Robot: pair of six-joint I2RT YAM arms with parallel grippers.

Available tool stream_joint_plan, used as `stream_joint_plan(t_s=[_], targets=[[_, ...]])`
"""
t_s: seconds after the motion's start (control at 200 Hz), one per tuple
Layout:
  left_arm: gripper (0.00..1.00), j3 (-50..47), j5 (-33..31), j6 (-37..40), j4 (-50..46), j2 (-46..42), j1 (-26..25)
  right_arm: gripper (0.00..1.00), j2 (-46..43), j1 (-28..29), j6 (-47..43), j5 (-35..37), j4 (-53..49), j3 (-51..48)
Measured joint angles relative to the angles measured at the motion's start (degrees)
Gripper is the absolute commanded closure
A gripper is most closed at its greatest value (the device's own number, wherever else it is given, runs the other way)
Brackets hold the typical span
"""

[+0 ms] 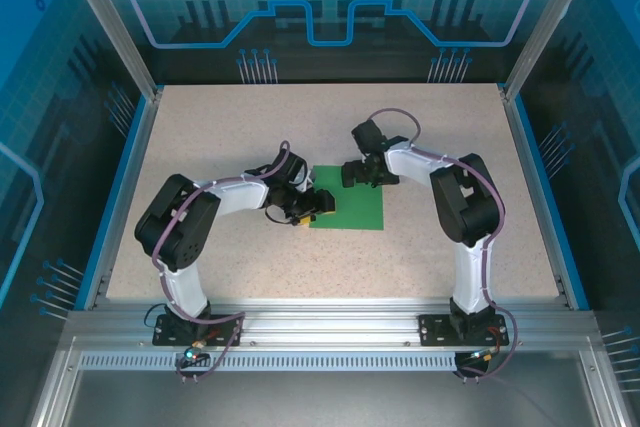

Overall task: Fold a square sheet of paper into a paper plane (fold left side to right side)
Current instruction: Pick up the square sheet of paper from the center of the table.

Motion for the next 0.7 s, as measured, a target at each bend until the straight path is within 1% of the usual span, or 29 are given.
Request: stream_joint_plan(t_s=[0.18,0.325,0.445,0.52,0.57,0.7], targets=[[0.34,0.4,-0.7,0.0,-0.3,0.3,-0.2,0.02,-1.1,1.8,0.0,0.4,0.4,-1.6],[0.34,0.4,-0.9,0.0,-0.3,0.3,-0.2,0.11,-1.9,3.4,0.5,-0.1,0.0,-2.5],[0.34,0.4,-0.9,0.0,-0.3,0.3,-0.2,0.21,-2.5,4.1,0.6,-1.7,-0.9,-2.9],[0.33,0.4,-0.9,0.0,-0.3,0.3,-0.3,0.32,-3.0,4.4,0.6,-2.8,-1.4,-3.3],[0.33,0.4,-0.9,0.0,-0.2,0.3,-0.3,0.42,-3.1,4.5,0.8,-3.5,-1.9,-3.4],[0.28,0.4,-1.5,0.0,-0.2,-0.2,-0.3,0.58,-3.9,4.5,0.2,-4.4,-2.6,-3.5]])
